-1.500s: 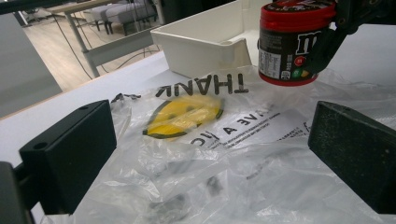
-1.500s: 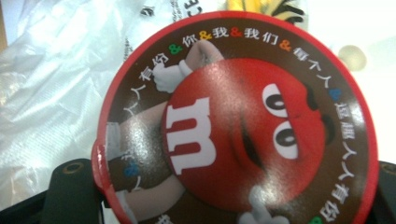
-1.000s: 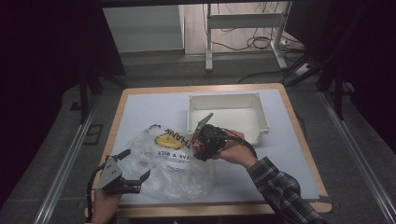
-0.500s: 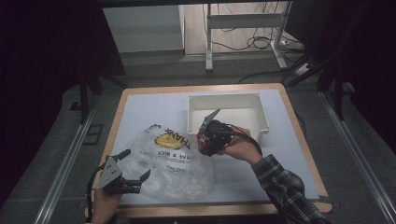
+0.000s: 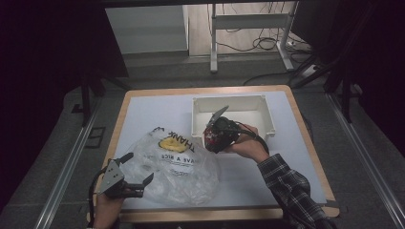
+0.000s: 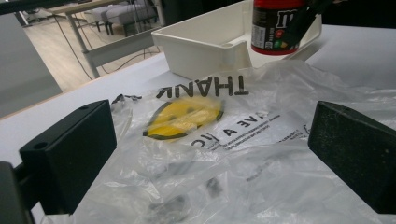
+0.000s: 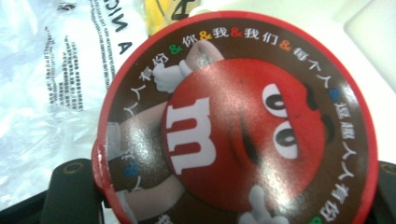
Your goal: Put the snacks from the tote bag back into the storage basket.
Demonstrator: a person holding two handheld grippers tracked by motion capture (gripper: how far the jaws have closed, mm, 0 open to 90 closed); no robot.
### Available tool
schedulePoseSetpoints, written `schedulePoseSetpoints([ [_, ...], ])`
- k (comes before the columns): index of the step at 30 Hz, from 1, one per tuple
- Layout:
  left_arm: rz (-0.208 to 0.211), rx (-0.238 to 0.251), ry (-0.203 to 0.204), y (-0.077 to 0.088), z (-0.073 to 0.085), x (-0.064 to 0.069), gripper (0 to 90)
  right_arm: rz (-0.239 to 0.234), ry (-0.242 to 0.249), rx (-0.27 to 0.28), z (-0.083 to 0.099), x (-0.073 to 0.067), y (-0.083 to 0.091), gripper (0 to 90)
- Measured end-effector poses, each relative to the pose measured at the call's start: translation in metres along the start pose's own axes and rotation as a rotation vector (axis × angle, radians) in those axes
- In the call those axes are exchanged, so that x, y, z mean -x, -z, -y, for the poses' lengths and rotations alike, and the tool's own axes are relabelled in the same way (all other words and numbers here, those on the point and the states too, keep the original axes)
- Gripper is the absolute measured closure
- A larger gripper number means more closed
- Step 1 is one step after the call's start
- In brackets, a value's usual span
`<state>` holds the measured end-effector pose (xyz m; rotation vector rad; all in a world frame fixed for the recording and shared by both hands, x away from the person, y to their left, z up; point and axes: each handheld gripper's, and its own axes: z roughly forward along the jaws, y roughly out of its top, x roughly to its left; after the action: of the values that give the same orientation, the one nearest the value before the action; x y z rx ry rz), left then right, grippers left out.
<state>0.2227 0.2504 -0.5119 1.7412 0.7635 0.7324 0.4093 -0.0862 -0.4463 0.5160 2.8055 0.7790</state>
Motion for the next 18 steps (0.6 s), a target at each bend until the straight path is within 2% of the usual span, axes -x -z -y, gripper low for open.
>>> schedulePoseSetpoints([
  [6, 0.007, 0.02, 0.025, 0.001, 0.0, -0.002, 0.9, 0.001, -0.011, 0.006, -0.003, 0.006, -0.002, 25.8],
  [18, 0.007, 0.019, 0.022, 0.001, 0.0, -0.001, 0.9, -0.008, -0.02, 0.003, -0.001, 0.024, -0.012, 25.8],
])
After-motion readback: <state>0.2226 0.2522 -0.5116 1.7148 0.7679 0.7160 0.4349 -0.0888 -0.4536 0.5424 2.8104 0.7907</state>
